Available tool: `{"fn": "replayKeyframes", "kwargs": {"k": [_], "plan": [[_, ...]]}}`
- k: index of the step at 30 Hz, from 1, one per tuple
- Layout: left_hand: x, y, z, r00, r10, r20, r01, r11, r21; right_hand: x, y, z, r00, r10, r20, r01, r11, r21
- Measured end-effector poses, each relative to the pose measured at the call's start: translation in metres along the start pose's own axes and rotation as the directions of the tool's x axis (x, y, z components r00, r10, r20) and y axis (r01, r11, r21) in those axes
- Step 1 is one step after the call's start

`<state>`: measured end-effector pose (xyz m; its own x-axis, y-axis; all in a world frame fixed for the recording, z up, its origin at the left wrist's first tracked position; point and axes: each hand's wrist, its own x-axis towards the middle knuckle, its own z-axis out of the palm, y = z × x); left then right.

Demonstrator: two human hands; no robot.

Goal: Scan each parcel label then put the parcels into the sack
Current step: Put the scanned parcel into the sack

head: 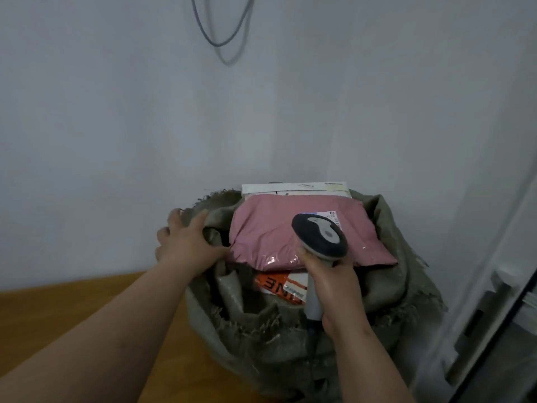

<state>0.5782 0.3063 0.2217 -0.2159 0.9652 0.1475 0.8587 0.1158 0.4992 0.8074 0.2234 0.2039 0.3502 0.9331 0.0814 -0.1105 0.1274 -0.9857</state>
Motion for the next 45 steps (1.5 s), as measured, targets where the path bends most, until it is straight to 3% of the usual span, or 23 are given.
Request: {"fn": "replayKeyframes", "kwargs": {"k": [3,5,7,9,12,15,19,23,32,38,45], "plan": [[0.013,-0.014,-0.002,0.997,-0.022,0.078,0.035,0.987,-0.157,0.004,0.003,0.012,0.999,-0.037,0.032,0.041,0.993,-0.107],[0.023,-0.021,-0.009,0.997,-0.077,0.022,0.08,0.928,-0.365,0.005,0.002,0.022,0.994,-0.101,0.046,0.109,0.97,-0.218],[0.034,-0.025,-0.022,0.984,-0.173,0.044,0.149,0.663,-0.733,0.007,0.001,0.029,0.985,-0.166,0.053,0.175,0.937,-0.301],[0.043,-0.021,-0.042,0.977,-0.206,0.055,0.129,0.366,-0.922,0.008,0.001,0.032,0.98,-0.19,0.062,0.199,0.905,-0.375],[0.052,-0.001,-0.073,0.985,-0.142,-0.097,-0.065,0.213,-0.975,0.013,0.002,0.033,0.987,-0.152,0.046,0.157,0.887,-0.435],[0.051,0.023,-0.093,0.985,0.023,-0.17,-0.171,0.221,-0.96,0.018,0.001,0.042,0.994,-0.084,0.072,0.108,0.877,-0.469],[0.038,0.035,-0.083,0.984,0.169,-0.057,-0.091,0.203,-0.975,0.017,0.002,0.068,0.961,0.106,0.254,-0.014,0.941,-0.339],[0.029,0.027,-0.061,0.976,0.213,0.04,-0.014,0.245,-0.969,0.017,0.012,0.075,0.927,0.237,0.292,-0.174,0.959,-0.225],[0.032,-0.012,-0.042,0.986,0.05,-0.157,-0.161,0.485,-0.86,0.02,-0.011,0.041,0.949,0.171,0.266,-0.172,0.985,-0.021],[0.015,-0.023,-0.026,0.989,-0.063,-0.136,-0.089,0.485,-0.87,0.01,-0.021,0.026,0.959,0.111,0.259,-0.127,0.991,0.046],[-0.019,-0.035,-0.011,0.987,-0.132,-0.088,-0.016,0.466,-0.885,-0.009,-0.025,0.018,0.923,0.096,0.373,-0.118,0.992,0.037]]}}
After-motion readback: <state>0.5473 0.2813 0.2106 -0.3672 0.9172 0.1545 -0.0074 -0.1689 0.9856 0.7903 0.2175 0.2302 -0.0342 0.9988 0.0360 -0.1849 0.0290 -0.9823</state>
